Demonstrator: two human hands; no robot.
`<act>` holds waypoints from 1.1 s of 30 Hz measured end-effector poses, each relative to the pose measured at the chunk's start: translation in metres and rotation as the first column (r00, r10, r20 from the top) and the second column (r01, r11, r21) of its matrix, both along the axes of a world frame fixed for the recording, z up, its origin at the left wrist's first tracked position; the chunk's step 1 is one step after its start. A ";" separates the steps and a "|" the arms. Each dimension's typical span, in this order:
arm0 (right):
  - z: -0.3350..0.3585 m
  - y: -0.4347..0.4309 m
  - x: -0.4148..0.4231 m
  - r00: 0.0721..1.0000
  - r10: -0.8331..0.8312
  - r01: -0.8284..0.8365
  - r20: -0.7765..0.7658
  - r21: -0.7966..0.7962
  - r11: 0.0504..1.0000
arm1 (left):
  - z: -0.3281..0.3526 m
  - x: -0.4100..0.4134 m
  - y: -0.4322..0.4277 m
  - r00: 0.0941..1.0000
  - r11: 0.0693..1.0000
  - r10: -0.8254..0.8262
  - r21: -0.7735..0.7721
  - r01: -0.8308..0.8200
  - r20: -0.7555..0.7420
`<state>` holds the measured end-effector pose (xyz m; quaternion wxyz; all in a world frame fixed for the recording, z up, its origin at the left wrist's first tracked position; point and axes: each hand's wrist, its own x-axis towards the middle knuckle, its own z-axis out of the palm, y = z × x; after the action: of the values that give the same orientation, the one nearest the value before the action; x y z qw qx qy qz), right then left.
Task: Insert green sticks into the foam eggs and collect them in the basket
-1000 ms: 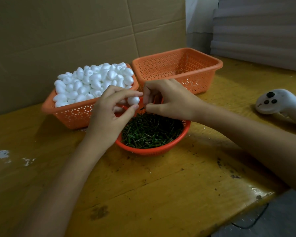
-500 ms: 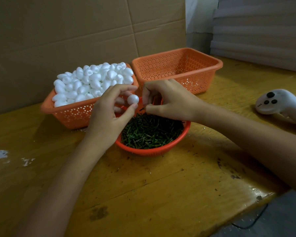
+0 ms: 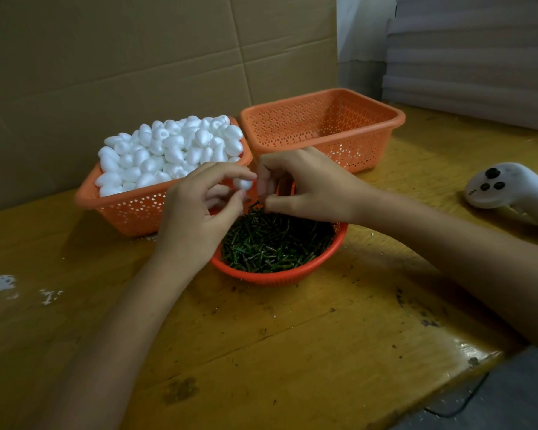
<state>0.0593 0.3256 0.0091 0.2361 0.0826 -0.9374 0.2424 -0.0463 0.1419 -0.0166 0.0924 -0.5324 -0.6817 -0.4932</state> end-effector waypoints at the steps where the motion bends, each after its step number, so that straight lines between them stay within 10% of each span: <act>1: 0.000 0.000 0.000 1.000 0.004 -0.004 0.004 0.003 1.000 | 0.000 0.000 0.000 1.000 1.000 0.000 0.005 0.000 0.001; 33: 0.001 0.000 0.002 0.997 0.067 -0.068 0.049 0.015 0.998 | 0.003 0.007 -0.001 0.995 0.995 0.050 0.079 -0.056 0.085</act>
<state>0.0609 0.3260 0.0100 0.2041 0.1103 -0.9416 0.2442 -0.0397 0.1412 -0.0141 0.0987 -0.4890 -0.6782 -0.5396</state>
